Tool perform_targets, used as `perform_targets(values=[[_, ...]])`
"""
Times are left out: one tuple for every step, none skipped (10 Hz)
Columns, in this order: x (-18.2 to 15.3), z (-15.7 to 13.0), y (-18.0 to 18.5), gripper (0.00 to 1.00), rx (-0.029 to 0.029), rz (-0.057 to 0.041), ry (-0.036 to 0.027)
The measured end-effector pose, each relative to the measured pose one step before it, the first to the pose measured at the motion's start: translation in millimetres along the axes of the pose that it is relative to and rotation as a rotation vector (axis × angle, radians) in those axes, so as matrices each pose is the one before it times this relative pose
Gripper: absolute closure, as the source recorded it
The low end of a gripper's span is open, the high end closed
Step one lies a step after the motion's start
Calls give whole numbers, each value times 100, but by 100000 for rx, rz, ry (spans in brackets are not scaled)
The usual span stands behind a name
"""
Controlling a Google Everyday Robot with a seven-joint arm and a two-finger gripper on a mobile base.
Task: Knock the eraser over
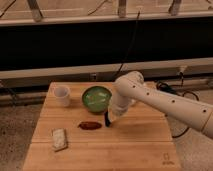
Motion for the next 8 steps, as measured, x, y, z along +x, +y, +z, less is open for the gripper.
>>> perform_targets(values=[[410,175,-165,100,-82,69,385],[226,187,-274,100,84,-211,101],[140,115,-230,100,139,-209,51],[209,102,-253,100,233,-188,-1],[163,113,-251,100,171,-251,-93],[11,138,-419,100,188,-692,-227],[-68,98,-345,100,110,-659,-254],[-194,111,-397,100,-16,-922,-275]])
